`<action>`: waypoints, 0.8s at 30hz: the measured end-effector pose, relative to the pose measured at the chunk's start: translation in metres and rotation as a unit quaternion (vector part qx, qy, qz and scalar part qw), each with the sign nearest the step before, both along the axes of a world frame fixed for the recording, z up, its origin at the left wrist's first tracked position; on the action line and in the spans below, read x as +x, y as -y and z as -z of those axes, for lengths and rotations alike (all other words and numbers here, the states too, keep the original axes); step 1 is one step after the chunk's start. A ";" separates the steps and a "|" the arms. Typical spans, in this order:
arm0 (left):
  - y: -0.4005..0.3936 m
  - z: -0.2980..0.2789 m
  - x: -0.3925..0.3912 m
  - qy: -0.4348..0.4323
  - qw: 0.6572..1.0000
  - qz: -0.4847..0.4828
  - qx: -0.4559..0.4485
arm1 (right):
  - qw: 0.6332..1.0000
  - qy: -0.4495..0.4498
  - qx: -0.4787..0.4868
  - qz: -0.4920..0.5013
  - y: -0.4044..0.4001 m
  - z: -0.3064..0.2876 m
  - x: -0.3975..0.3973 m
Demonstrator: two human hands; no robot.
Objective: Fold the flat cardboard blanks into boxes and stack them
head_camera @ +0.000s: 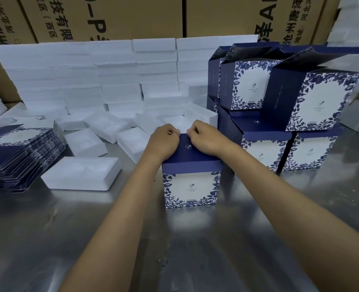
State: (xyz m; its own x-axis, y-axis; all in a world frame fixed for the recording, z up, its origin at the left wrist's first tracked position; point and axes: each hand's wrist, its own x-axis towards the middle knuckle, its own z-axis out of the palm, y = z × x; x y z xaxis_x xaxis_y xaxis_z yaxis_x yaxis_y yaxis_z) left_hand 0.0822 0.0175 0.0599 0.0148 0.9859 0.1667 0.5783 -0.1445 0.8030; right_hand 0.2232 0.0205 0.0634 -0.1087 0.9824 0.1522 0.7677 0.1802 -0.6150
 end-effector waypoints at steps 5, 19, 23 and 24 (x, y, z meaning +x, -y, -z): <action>0.003 -0.001 0.002 -0.051 0.998 -0.032 0.002 | 1.000 0.003 -0.017 0.017 0.005 -0.004 0.000; 0.008 0.004 0.001 -0.047 0.993 -0.093 0.062 | 0.967 0.159 0.176 0.086 0.021 -0.005 -0.001; 0.016 -0.006 0.003 -0.175 0.961 -0.007 0.214 | 0.961 0.191 0.200 0.026 0.029 -0.012 -0.006; 0.019 -0.009 0.003 -0.194 0.960 0.012 0.202 | 0.960 0.203 0.191 0.029 0.031 -0.013 -0.005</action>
State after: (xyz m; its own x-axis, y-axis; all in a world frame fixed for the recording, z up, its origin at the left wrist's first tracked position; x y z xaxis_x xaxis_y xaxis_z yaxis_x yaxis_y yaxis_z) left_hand 0.0855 -0.0017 0.0688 0.1745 0.8405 0.5129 0.8151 -0.4155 0.4037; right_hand 0.2177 -0.0103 0.0767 -0.1820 0.8695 0.4592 0.9454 0.2832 -0.1614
